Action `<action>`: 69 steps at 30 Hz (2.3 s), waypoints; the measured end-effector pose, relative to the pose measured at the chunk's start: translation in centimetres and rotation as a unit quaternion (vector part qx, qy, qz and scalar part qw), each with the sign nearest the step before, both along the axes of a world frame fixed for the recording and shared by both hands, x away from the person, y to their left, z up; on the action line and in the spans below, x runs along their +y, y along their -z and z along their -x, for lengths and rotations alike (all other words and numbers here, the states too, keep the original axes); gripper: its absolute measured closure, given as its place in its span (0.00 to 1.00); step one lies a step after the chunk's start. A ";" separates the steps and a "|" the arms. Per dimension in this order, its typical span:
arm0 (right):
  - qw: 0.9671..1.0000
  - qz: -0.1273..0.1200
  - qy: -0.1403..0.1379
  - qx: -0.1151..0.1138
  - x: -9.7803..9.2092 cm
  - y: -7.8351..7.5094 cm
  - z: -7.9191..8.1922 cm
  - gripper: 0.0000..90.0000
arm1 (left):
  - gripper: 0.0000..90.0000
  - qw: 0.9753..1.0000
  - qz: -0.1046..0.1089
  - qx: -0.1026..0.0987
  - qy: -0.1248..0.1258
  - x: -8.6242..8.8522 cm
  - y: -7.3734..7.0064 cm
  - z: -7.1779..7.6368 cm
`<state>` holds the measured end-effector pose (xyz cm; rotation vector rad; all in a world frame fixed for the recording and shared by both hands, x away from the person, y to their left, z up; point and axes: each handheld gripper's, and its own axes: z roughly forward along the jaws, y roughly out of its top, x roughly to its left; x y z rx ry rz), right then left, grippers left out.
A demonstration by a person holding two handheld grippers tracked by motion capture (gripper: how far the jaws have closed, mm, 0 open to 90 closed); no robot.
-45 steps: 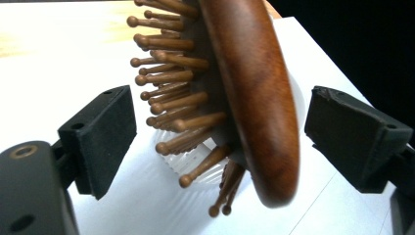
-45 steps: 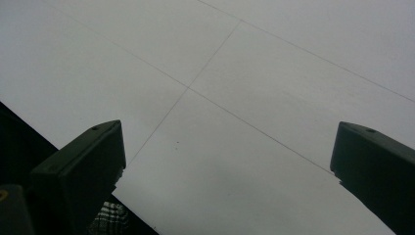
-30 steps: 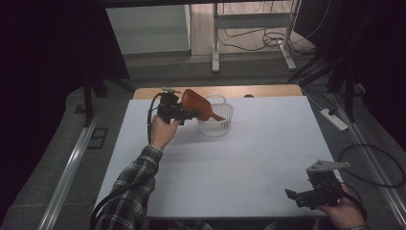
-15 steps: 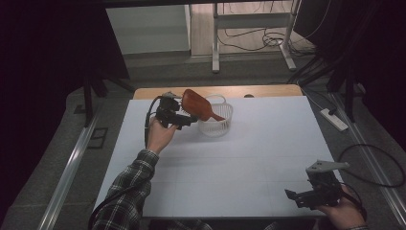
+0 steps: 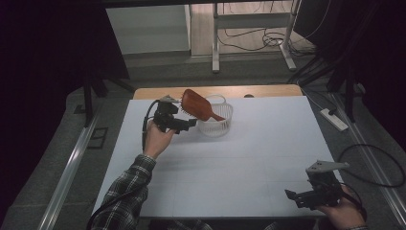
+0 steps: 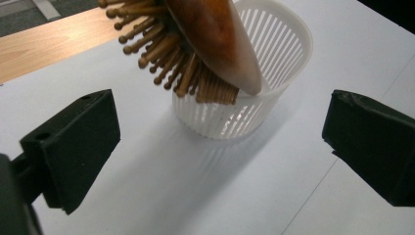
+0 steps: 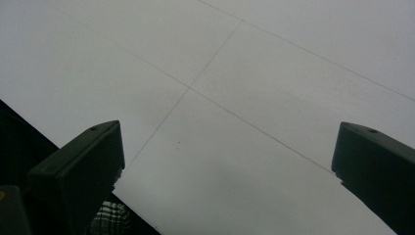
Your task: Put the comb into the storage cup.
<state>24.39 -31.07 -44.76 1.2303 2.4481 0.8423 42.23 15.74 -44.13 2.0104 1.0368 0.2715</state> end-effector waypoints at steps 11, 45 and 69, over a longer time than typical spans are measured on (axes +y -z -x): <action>1.000 0.000 -0.002 0.000 0.0 0.0 0.0 0.00 | 0.01 1.000 0.004 0.004 0.002 0.5 0.9 0.8; 1.000 0.001 -0.007 -0.007 0.1 -0.1 0.2 0.00 | 0.00 1.000 0.020 0.001 0.023 1.5 1.8 2.9; 1.000 -0.004 -0.002 -0.015 0.0 -0.2 0.3 0.00 | 0.00 1.000 0.003 0.004 0.019 2.3 1.6 5.6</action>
